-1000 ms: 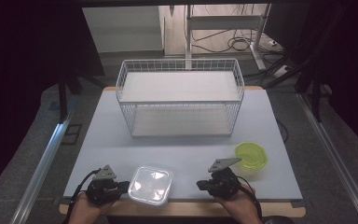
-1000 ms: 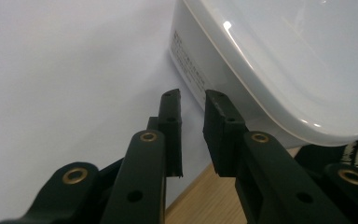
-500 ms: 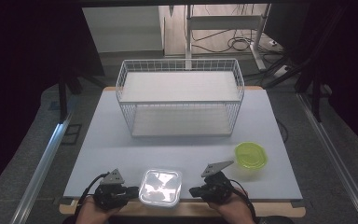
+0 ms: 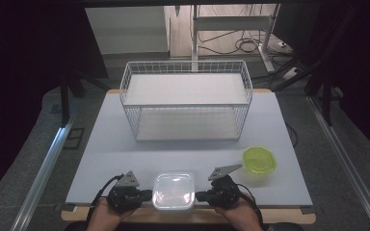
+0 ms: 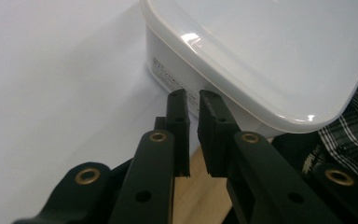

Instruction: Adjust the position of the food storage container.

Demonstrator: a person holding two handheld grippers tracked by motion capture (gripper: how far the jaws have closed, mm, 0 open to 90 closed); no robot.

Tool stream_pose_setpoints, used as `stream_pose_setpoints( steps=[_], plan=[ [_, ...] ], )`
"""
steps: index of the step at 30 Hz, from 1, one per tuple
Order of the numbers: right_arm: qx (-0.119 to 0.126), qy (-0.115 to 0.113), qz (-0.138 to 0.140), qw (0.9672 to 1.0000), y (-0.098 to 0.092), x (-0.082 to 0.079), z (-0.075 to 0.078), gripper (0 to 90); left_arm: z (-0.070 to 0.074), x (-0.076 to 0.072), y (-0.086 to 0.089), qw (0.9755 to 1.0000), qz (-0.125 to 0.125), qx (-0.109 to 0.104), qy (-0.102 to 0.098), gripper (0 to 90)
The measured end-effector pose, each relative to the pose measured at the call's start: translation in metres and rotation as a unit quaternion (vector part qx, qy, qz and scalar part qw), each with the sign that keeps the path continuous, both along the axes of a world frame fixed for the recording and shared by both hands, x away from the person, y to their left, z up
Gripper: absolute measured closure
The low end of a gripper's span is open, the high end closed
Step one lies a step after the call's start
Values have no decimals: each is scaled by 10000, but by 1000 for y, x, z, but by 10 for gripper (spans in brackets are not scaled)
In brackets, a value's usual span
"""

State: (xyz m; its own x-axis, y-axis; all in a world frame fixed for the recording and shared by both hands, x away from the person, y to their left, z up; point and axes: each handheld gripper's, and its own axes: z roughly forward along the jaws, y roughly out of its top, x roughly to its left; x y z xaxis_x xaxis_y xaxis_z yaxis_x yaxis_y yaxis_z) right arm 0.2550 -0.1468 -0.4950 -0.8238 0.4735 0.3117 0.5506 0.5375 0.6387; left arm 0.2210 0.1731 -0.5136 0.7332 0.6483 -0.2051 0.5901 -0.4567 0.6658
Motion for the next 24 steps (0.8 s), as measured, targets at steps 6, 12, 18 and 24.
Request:
stream_pose_setpoints(
  steps=[6,12,18,24],
  plan=[
    [-137,-106,-230,9996,-10,6,0,895,0,14,-12,10000,1,-56,-29,842],
    [-216,-211,-454,9985,-19,14,1,895,0,25,-22,9999,6,-96,-32,845],
    [-270,-269,-654,9971,-27,23,1,895,0,41,-32,9999,6,-141,-22,846],
    [-289,-333,-806,9958,-31,33,2,896,0,53,-39,9999,54,-137,-52,848]
  ],
)
